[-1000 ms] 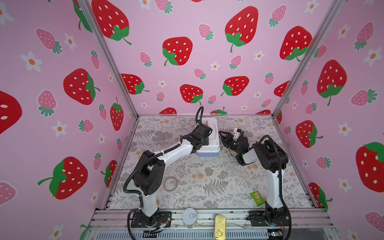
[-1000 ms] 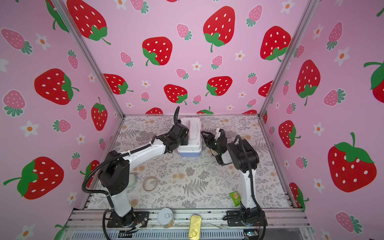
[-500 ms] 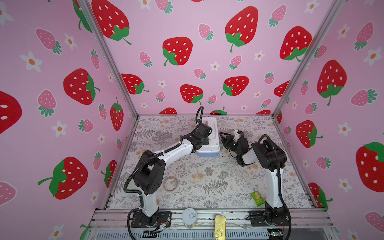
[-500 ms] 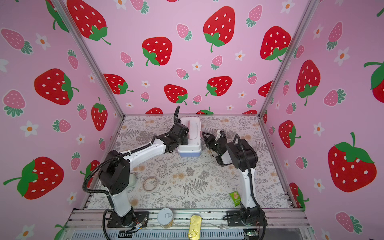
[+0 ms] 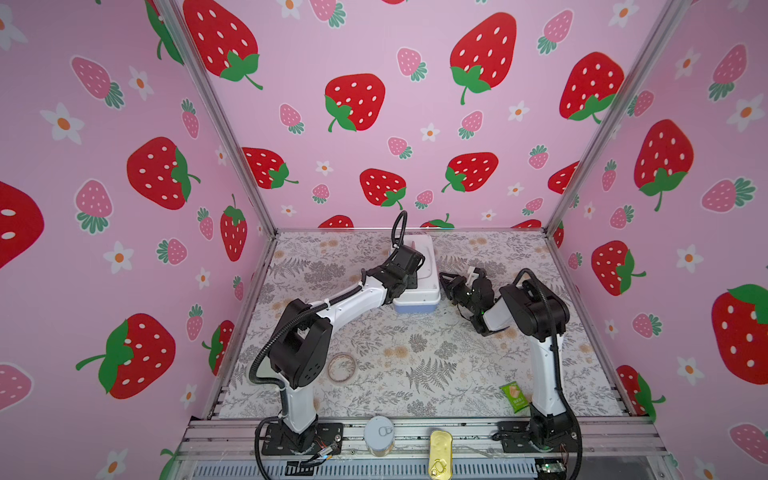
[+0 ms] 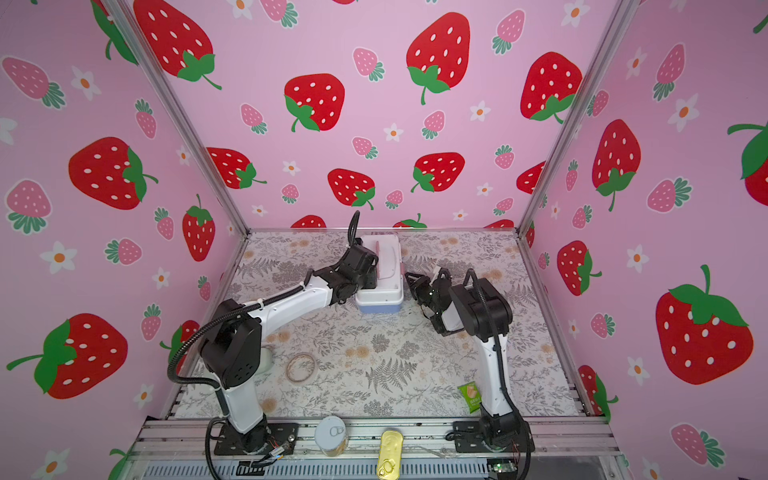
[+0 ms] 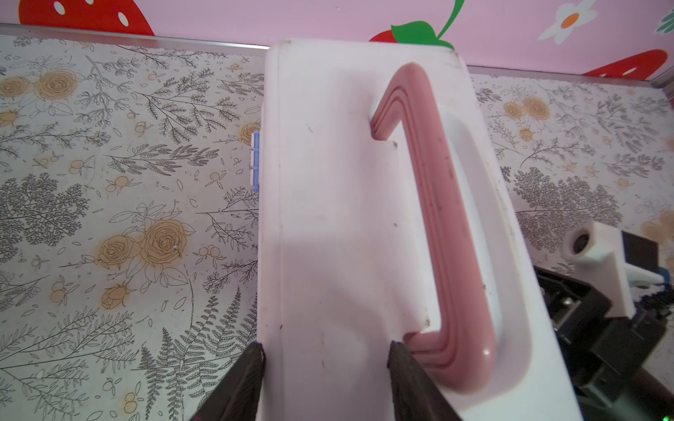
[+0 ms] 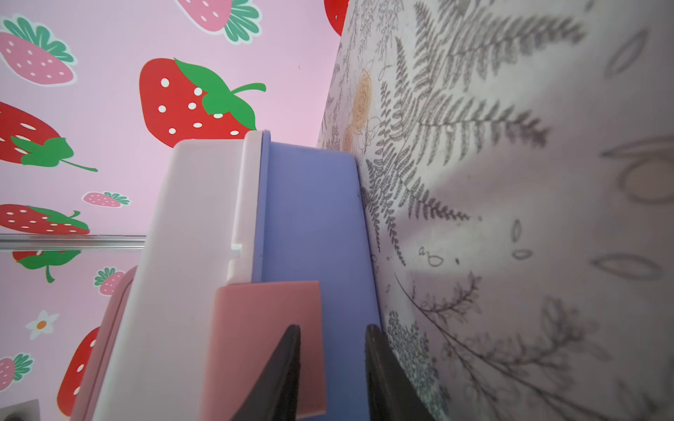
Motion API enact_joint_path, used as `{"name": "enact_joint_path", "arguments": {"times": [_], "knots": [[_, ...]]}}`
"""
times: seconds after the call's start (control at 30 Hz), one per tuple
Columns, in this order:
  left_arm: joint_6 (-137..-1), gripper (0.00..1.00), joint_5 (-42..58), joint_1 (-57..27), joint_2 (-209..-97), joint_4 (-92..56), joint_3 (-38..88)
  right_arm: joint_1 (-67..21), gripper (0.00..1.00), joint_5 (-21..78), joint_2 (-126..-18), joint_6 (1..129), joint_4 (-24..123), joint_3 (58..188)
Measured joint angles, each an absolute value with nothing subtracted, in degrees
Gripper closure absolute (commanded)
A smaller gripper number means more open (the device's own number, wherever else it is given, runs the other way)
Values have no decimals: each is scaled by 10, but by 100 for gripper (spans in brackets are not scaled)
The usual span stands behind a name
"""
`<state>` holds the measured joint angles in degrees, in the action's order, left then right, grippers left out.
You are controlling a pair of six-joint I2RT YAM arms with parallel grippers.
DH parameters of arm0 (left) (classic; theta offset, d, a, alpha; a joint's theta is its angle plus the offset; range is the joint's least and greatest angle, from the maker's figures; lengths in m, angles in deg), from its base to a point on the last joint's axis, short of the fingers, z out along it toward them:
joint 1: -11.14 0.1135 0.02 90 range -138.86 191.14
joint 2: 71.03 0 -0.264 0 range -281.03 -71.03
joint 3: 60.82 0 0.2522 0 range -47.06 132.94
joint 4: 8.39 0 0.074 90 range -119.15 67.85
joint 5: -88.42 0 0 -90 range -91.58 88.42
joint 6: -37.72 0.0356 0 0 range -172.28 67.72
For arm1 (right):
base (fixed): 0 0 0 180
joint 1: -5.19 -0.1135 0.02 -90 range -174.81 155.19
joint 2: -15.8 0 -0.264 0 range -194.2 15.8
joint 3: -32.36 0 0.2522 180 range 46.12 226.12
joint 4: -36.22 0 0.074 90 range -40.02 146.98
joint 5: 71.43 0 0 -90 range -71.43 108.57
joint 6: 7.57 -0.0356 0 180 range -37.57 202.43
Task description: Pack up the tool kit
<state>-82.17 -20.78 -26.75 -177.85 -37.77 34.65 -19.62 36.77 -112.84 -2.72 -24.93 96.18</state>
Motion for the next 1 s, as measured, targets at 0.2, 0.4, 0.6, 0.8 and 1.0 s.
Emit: {"name": "enact_joint_path", "arguments": {"times": [0.2,0.4,0.6,0.8,1.0], "knots": [[-822,43,-209,-267,-1780,-378,350,-202,70,369,-1128,-22,-241,967],[-821,44,-209,-267,-1781,-379,350,-203,71,367,-1128,-14,-226,975],[-810,44,-205,-267,-1775,-391,353,-204,68,368,-1080,24,-180,936],[-798,41,-189,-266,-1695,-421,327,-197,58,364,-884,133,-53,872],[-792,36,-212,-251,-1516,-426,266,-174,38,297,-676,276,93,865]]}}
